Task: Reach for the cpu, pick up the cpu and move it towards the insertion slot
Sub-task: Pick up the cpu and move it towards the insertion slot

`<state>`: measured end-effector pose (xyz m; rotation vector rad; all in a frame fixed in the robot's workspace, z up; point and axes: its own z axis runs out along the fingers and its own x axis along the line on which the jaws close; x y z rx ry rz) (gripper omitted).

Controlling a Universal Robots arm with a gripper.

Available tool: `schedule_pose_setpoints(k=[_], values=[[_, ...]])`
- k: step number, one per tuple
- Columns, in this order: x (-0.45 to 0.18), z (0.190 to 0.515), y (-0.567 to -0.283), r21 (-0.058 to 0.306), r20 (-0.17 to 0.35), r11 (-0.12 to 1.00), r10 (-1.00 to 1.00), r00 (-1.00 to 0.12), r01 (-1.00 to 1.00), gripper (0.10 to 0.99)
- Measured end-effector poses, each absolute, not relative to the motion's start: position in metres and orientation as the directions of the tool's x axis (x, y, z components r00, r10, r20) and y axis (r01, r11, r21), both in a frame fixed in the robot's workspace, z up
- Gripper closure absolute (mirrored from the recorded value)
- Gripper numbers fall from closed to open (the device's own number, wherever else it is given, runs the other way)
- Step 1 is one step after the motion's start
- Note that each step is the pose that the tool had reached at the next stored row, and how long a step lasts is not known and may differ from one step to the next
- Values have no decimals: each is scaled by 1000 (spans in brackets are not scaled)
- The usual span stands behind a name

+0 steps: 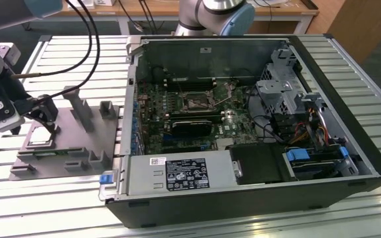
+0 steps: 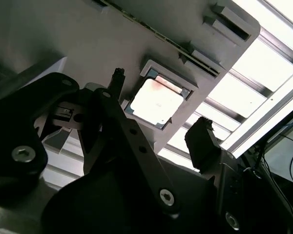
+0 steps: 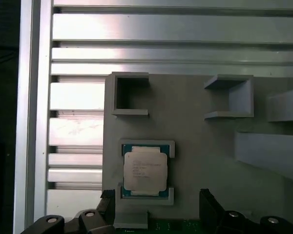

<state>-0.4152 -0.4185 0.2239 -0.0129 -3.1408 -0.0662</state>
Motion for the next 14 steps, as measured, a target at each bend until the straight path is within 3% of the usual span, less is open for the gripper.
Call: schedule_pose_setpoints(k=[14], values=[[-416,205,-416,45,-3,999,25,-1000,25,310]])
